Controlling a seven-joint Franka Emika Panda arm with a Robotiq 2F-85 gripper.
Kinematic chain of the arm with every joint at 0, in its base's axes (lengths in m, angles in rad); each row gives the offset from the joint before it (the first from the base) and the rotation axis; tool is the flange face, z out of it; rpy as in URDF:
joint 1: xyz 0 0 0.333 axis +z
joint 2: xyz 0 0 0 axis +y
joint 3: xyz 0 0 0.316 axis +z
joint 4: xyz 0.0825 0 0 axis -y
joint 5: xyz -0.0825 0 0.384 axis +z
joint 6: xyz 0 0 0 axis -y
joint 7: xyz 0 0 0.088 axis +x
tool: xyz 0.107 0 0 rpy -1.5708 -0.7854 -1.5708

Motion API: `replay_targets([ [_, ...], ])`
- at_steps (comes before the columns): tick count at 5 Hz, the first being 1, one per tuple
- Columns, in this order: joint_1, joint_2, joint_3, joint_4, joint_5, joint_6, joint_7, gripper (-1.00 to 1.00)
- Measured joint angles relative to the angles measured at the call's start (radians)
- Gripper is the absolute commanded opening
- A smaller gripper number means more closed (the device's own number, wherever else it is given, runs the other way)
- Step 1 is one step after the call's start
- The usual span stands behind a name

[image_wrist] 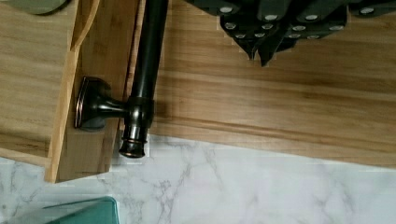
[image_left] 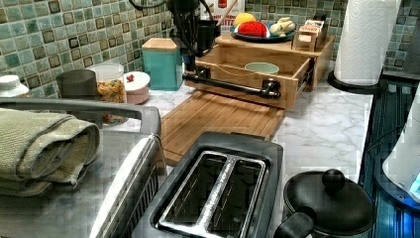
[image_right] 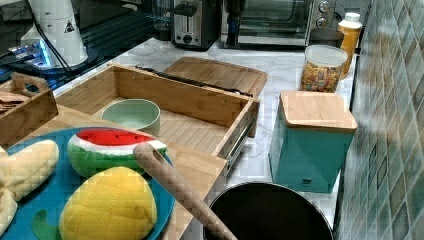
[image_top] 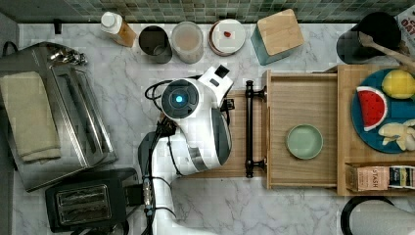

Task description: Close the drawer.

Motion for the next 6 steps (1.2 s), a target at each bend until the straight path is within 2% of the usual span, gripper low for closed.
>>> replay_targets([
  [1, 0.005, 0.045, 0.000, 0.000, -0.010, -0.008, 0.001, -1.00],
  [3, 0.015, 0.098, -0.019, -0.037, -0.158, 0.089, 0.130, -1.00],
  [6, 0.011, 0.130, -0.046, -0.137, -0.167, 0.133, 0.146, -1.00],
])
